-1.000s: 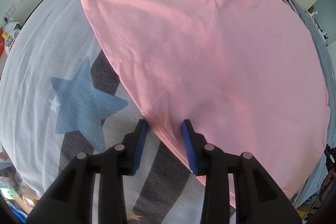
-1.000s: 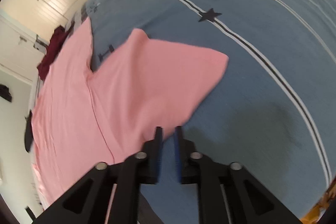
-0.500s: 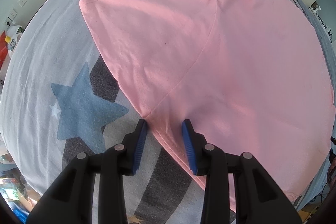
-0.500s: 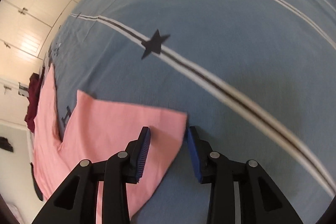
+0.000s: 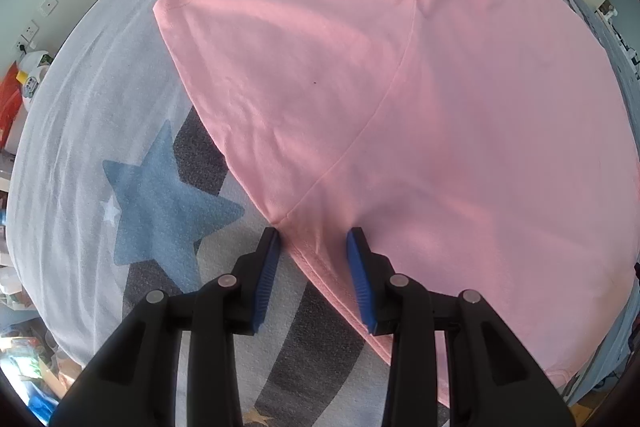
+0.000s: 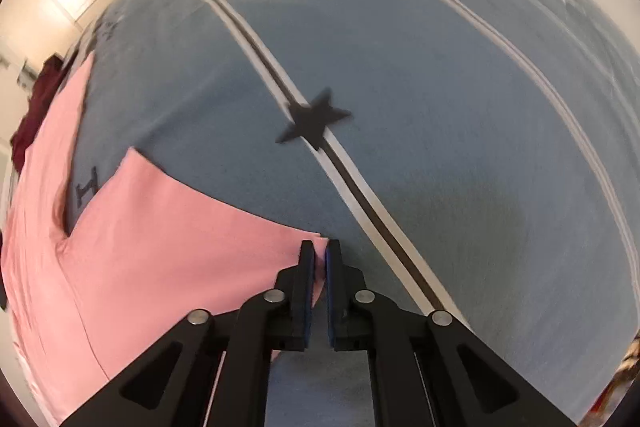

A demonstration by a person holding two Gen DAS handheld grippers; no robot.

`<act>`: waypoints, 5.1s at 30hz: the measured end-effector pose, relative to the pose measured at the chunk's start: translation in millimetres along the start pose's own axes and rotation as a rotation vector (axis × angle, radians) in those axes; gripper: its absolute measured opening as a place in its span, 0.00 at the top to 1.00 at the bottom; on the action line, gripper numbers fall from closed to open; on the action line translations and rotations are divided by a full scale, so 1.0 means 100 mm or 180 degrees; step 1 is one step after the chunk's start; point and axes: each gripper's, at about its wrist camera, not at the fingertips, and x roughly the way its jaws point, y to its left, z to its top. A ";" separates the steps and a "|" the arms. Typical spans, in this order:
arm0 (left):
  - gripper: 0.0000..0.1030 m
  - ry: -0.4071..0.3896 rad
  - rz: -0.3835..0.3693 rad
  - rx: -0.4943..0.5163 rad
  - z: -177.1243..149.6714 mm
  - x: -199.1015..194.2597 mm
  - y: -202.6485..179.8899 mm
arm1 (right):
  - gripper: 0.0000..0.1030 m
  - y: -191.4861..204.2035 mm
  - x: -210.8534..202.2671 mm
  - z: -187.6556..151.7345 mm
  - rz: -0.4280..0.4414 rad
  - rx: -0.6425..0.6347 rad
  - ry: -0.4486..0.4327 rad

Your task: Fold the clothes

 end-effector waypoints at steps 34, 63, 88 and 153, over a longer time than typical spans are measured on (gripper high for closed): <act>0.65 -0.0631 0.0656 -0.0005 0.10 -0.69 0.58 | 0.88 1.60 -0.16 0.12 0.0582 -0.1419 -0.0314; 0.49 -0.0239 -0.0807 0.0967 1.49 0.33 0.71 | 0.86 2.91 0.10 -1.08 0.0401 -0.1238 0.0020; 0.53 -0.0521 -0.0716 0.0646 1.22 0.05 0.39 | 0.86 3.18 -0.07 -1.07 0.0797 -0.1532 0.0126; 0.90 -0.0699 -0.0112 0.0296 1.38 0.14 0.94 | 0.86 3.36 -0.12 -1.86 0.1131 -0.1858 0.0466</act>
